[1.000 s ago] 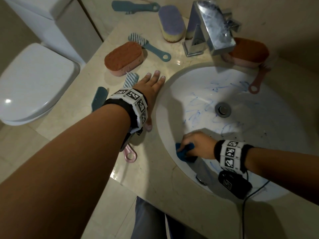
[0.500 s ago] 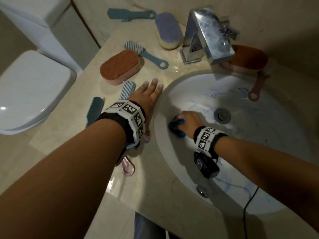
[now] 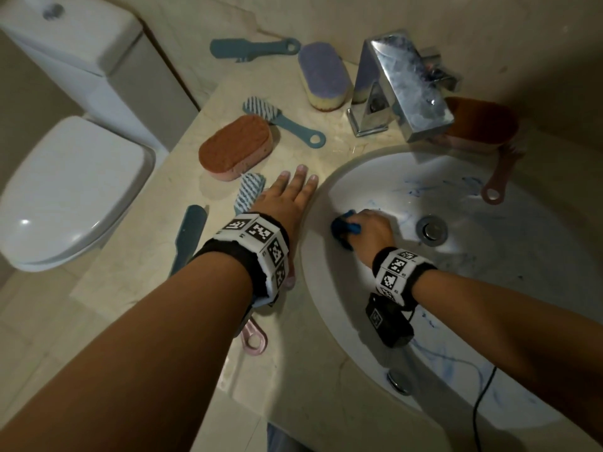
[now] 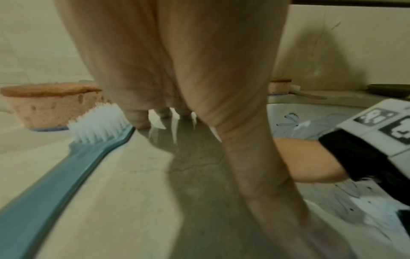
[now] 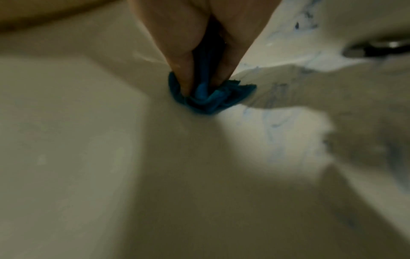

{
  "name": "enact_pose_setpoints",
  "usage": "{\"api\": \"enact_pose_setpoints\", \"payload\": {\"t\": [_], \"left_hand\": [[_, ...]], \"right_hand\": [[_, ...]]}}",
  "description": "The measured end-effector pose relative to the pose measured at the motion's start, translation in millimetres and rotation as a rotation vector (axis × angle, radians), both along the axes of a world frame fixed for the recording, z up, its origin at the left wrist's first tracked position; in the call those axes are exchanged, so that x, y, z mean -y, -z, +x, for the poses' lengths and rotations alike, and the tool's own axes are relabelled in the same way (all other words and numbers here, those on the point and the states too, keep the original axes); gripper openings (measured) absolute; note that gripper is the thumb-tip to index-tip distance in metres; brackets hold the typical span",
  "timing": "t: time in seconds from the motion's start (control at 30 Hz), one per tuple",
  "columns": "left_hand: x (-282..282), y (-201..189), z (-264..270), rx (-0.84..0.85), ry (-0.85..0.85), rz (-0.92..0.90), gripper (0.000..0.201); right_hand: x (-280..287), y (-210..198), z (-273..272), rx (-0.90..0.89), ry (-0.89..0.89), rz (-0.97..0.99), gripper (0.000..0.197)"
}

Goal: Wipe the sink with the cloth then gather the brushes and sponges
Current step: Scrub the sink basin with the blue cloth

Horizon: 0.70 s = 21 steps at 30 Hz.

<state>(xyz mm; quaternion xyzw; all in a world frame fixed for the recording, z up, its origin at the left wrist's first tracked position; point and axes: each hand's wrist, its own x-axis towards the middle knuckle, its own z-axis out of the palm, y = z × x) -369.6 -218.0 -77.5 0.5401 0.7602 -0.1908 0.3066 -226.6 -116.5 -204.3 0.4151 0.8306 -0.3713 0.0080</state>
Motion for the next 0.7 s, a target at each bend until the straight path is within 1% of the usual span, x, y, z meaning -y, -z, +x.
{"api": "enact_pose_setpoints", "payload": {"t": [0.1,0.17,0.2,0.23,0.3,0.33,0.4,0.43,0.53,0.6,0.7], "left_hand": [[0,0,-1,0.002,-0.002,0.007,0.162],[0,1,-1,0.000,-0.004,0.006,0.163],[0,2,-1,0.000,-0.003,0.006,0.164],[1,3,-1,0.002,-0.002,0.006,0.164],[1,6,-2,0.005,-0.005,0.017,0.164],[0,7,-3,0.005,-0.002,0.019,0.165],[1,8,-3,0.004,0.007,0.026,0.166],[1,8,-4,0.003,0.011,0.032,0.167],[1,12,-6,0.000,0.024,0.036,0.170],[1,13,-6,-0.008,0.028,0.040,0.171],[2,13,-6,-0.014,0.032,0.042,0.171]], "right_hand": [[14,-1,1,0.029,-0.049,-0.074,0.023],[10,-2,-1,0.007,-0.058,-0.069,0.020],[2,-5,-6,-0.050,-0.001,-0.075,0.019],[-8,-7,-12,-0.134,0.107,-0.093,0.016],[-31,-16,-21,-0.284,0.448,-0.182,0.008],[-40,-18,-23,-0.303,0.572,-0.174,0.006],[-50,-16,-23,-0.278,0.664,-0.112,0.018],[-53,-14,-23,-0.300,0.696,-0.115,0.021],[-54,-15,-23,-0.331,0.730,-0.118,0.020],[-60,-20,-18,-0.359,0.784,-0.101,0.024],[-78,-24,3,-0.440,1.025,-0.051,0.033]]}}
